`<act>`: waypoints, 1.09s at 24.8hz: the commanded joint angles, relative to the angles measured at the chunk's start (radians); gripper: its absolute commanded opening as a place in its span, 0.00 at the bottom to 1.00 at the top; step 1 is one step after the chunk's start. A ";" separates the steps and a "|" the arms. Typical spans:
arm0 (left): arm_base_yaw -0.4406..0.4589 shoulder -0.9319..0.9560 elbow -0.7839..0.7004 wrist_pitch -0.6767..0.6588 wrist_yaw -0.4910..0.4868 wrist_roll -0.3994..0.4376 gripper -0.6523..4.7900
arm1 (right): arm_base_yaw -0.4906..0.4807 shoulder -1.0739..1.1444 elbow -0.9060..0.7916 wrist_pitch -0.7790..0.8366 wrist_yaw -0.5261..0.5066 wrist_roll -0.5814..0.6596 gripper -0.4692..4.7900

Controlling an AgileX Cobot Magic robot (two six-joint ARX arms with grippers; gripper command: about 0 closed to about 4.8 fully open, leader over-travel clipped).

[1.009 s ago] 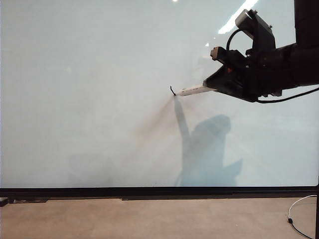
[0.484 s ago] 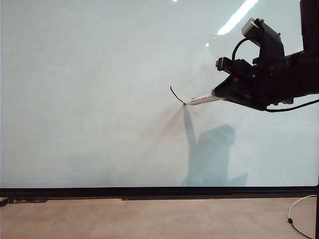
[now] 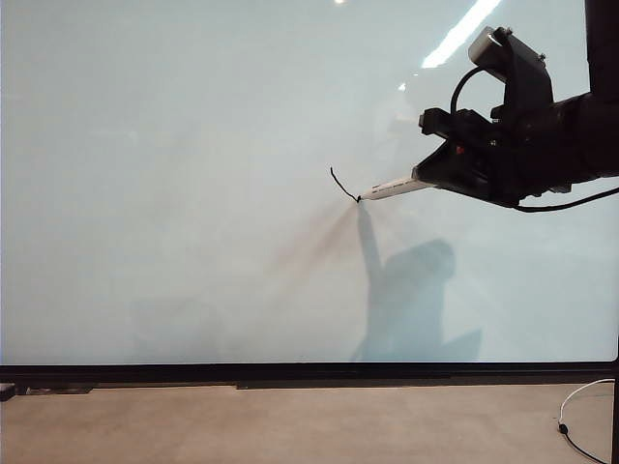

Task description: Pick up the pen on the shelf to the right of the whiteboard and draw a check mark.

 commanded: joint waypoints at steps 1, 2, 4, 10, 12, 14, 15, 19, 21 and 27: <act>0.000 0.000 0.003 0.006 0.000 0.005 0.11 | -0.006 -0.013 0.002 0.033 0.019 -0.006 0.08; 0.000 0.000 0.003 0.006 0.000 0.005 0.11 | -0.008 -0.016 0.000 0.033 0.019 -0.007 0.08; 0.000 0.000 0.003 0.006 0.000 0.005 0.11 | -0.015 -0.026 -0.002 0.030 0.022 -0.018 0.08; 0.000 0.000 0.003 0.006 0.000 0.005 0.11 | -0.032 -0.058 -0.003 0.011 0.019 -0.029 0.08; 0.000 0.000 0.003 0.006 0.000 0.005 0.11 | -0.041 -0.073 -0.008 0.007 0.020 -0.033 0.08; 0.000 0.000 0.003 0.006 0.000 0.005 0.11 | -0.045 -0.086 -0.010 -0.002 0.020 -0.036 0.08; 0.000 0.000 0.003 0.007 0.000 0.005 0.11 | -0.047 -0.092 -0.010 -0.008 0.020 -0.042 0.08; 0.000 0.000 0.003 0.006 0.000 0.005 0.11 | -0.058 -0.120 -0.010 -0.026 0.020 -0.051 0.08; 0.000 0.000 0.003 0.006 0.000 0.005 0.11 | -0.068 -0.136 -0.010 -0.037 0.019 -0.052 0.08; 0.000 0.000 0.003 0.006 0.000 0.005 0.11 | -0.082 -0.182 -0.010 -0.072 0.021 -0.067 0.08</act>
